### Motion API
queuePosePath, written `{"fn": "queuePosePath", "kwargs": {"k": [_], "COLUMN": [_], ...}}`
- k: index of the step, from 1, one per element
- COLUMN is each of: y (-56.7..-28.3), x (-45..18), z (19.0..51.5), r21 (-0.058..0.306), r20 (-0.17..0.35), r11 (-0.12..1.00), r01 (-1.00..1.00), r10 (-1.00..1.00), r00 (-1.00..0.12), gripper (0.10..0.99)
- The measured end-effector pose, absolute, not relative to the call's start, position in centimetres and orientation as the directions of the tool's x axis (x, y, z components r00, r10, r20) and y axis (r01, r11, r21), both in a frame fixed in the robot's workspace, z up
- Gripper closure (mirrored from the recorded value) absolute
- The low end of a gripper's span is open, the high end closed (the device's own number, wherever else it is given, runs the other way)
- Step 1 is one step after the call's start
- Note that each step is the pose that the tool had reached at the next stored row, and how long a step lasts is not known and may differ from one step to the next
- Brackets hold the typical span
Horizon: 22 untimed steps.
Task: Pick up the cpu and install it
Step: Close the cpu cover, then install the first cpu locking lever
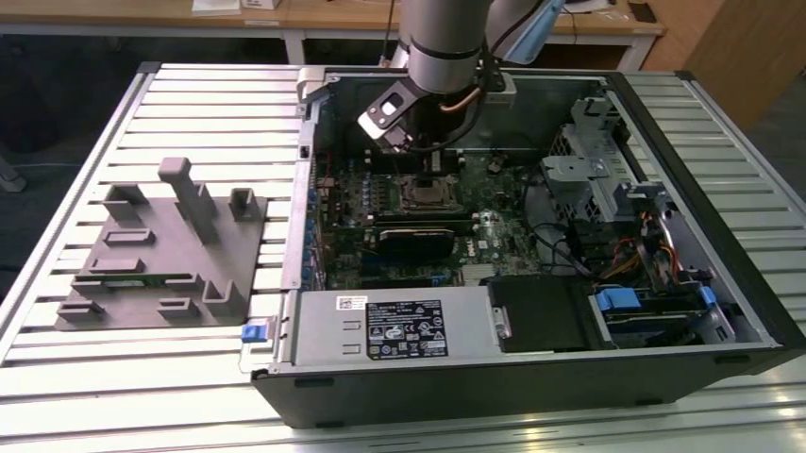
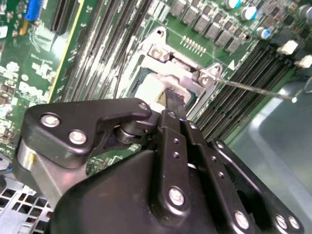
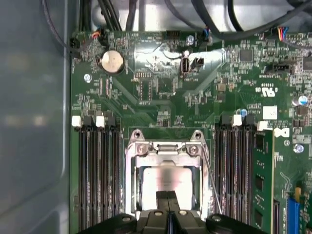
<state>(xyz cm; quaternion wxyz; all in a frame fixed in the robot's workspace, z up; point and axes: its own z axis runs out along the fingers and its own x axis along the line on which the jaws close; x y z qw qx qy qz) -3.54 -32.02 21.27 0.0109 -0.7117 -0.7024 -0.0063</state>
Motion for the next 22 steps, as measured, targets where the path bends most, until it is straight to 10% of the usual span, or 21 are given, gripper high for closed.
{"fn": "queuePosePath", "kwargs": {"k": [22], "y": [-32.01], "x": [-2.7], "z": [22.18], "r21": [-0.007], "r20": [0.024], "r11": [-0.013], "r01": [1.0], "r10": [1.0], "r00": [0.013], "gripper": [0.98]}}
